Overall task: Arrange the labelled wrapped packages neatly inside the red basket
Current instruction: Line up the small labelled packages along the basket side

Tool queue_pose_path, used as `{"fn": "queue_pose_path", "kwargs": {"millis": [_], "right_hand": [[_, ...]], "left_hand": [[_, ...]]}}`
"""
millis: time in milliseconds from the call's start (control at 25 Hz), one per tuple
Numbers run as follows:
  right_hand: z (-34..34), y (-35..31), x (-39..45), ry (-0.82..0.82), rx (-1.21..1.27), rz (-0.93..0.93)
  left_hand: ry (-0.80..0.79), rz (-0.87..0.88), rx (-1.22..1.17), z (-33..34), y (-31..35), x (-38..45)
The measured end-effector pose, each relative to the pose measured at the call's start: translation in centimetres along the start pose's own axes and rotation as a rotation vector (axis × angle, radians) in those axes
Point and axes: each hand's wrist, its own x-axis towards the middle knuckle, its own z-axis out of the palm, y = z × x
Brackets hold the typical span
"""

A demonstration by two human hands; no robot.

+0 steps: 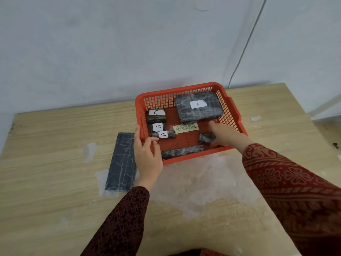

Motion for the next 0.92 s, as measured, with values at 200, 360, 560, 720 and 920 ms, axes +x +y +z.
{"fn": "queue_pose_path", "kwargs": {"millis": [200, 360, 560, 720, 920], "right_hand": [[-1.5, 0.0, -1.0, 0.077, 0.589, -0.064], [-1.4, -0.2, -1.4, 0.016, 0.86, 0.0], [-0.7, -1.7, -0.1, -0.084, 0.669, -0.128], [-0.1, -4.6, 1.2, -0.073, 0.507, -0.231], [1.9, -9.0, 2.4, 0.033, 0.507, -0.202]], "left_hand": [[0.012, -0.016, 0.0, -0.1, 0.2, 0.0], [-0.002, -0.032, -0.008, -0.1, 0.2, 0.0], [-0.022, -0.056, 0.019, -0.1, 0.3, -0.2], [-0.015, -0.068, 0.003, -0.2, 0.2, -0.1], [0.006, -0.075, -0.006, -0.2, 0.3, 0.0]]}}
